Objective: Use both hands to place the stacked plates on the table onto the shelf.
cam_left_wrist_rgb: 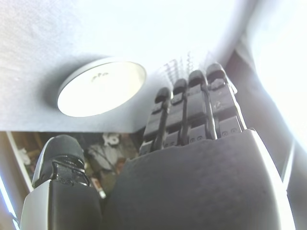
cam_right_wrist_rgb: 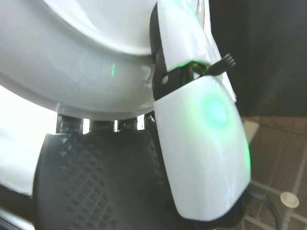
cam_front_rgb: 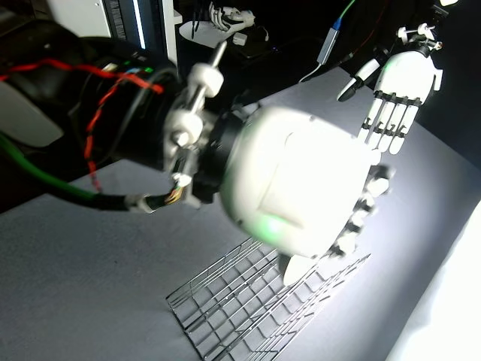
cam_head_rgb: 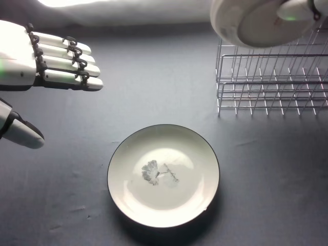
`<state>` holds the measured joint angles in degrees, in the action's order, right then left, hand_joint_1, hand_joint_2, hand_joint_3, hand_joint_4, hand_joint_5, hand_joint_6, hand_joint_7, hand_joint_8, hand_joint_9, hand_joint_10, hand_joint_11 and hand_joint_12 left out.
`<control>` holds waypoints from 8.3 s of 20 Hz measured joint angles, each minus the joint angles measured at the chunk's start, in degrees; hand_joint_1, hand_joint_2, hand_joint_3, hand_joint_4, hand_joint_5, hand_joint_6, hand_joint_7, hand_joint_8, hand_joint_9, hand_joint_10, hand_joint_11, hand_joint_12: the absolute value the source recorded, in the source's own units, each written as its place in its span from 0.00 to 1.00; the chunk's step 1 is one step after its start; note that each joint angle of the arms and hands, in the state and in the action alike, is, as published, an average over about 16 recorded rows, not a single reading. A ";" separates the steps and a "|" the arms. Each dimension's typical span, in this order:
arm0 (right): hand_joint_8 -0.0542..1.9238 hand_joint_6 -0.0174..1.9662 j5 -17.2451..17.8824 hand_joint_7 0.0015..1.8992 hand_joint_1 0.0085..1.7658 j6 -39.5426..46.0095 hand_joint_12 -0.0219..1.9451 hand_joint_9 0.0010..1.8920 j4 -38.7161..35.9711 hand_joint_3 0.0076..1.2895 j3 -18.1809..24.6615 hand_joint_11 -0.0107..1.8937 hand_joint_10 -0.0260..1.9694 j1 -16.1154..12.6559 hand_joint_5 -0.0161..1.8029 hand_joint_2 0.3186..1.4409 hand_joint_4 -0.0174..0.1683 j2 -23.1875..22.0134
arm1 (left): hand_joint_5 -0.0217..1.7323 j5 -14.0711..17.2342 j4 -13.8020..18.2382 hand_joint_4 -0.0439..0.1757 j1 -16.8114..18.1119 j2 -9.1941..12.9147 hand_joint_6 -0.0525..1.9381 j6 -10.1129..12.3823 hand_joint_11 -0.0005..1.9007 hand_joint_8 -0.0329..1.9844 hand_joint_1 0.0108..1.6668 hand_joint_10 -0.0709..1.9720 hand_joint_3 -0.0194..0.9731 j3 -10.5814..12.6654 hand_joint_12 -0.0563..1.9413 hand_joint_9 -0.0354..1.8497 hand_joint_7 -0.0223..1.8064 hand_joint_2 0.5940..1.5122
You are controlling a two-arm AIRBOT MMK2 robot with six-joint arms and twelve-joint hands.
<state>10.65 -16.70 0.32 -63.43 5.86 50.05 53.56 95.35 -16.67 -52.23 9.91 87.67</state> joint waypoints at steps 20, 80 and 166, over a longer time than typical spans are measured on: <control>0.54 0.63 10.52 0.47 0.76 0.32 0.83 0.46 0.40 0.00 -4.96 0.44 0.65 16.12 0.43 0.68 0.06 -0.13 | 0.02 -1.68 -3.81 0.21 -10.00 -1.95 0.03 -0.59 0.01 0.02 0.00 0.04 0.04 -5.07 0.03 0.03 0.02 0.56; 0.04 0.02 17.18 0.01 0.87 0.03 0.03 0.01 -53.02 0.01 8.83 0.02 0.01 20.79 0.02 0.65 0.08 8.49 | 0.01 -13.49 -8.74 0.18 -24.45 -3.50 0.01 -4.89 0.01 0.00 0.00 0.05 0.04 -11.60 0.03 0.03 0.00 0.53; 0.55 0.56 10.42 0.49 0.78 -0.45 0.73 0.50 1.27 0.00 14.43 0.49 0.61 5.01 0.47 0.62 0.05 -3.16 | 0.02 -4.89 2.37 0.20 0.53 12.63 0.03 3.96 0.01 0.02 0.00 0.04 0.04 -11.28 0.03 0.03 0.02 0.51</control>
<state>21.07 -17.15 1.60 -49.00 10.87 46.90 48.67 97.71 -16.14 -39.60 13.87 76.39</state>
